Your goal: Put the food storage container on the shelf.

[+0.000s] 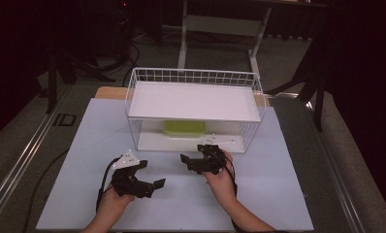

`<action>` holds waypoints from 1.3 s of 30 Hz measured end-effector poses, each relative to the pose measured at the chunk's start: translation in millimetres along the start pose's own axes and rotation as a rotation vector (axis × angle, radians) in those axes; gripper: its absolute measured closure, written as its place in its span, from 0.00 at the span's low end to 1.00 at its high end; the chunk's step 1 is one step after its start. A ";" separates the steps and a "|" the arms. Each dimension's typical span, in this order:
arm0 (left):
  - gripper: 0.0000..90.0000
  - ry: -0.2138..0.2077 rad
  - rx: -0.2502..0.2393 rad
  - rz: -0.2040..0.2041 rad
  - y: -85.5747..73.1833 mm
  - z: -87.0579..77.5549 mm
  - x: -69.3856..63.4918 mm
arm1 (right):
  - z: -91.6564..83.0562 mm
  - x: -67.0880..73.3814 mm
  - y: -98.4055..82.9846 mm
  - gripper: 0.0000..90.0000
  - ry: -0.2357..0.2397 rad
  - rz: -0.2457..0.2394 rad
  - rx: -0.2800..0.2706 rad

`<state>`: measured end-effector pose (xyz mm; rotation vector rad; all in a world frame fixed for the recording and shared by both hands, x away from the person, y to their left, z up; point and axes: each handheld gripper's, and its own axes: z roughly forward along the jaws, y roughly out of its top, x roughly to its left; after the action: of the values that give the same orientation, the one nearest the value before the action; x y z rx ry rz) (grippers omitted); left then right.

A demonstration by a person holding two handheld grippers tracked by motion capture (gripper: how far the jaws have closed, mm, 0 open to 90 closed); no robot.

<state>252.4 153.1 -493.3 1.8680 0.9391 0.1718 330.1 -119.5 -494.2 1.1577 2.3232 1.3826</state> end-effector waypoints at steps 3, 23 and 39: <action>0.02 -0.012 -0.010 0.006 -1.3 -2.1 -2.2 | -9.9 3.1 -4.3 0.19 0.018 -0.004 -0.008; 0.02 -0.016 0.002 0.021 -17.4 -23.0 1.5 | -69.3 -1.0 -36.2 0.18 0.038 -0.065 -0.002; 0.02 -0.033 0.026 0.025 -34.9 -24.1 4.8 | -96.0 -15.7 -71.2 0.18 -0.006 -0.061 0.031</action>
<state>225.3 180.6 -511.6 1.9019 0.8998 0.1439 253.2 -211.9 -503.3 1.0879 2.3628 1.3250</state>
